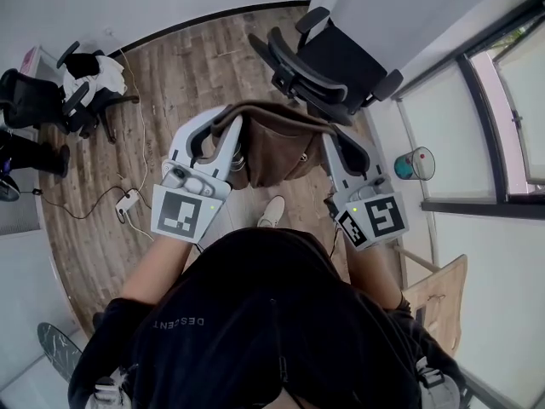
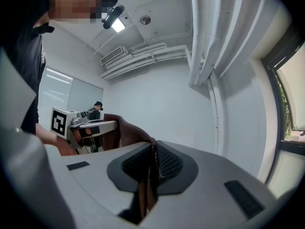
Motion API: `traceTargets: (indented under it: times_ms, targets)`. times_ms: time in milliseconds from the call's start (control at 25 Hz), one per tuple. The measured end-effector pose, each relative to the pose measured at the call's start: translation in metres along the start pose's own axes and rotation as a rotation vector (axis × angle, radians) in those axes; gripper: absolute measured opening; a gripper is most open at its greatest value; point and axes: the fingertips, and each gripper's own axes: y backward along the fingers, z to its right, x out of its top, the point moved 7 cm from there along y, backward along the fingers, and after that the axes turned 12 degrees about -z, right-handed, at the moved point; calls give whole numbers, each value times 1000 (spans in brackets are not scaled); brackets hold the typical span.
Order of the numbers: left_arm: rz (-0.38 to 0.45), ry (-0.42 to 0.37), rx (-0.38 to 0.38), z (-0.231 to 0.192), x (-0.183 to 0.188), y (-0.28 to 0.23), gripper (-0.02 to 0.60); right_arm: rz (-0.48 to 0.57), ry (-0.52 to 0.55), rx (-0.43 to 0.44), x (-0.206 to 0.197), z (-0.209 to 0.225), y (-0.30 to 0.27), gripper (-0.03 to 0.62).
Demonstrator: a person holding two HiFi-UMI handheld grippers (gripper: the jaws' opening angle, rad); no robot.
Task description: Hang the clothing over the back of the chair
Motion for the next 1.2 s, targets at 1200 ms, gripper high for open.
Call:
traceTargets:
  times_ms: [1200]
  targets:
    - [89, -26, -397, -122, -20, -120, 46, -26, -127, -360, 21, -6, -93, 40]
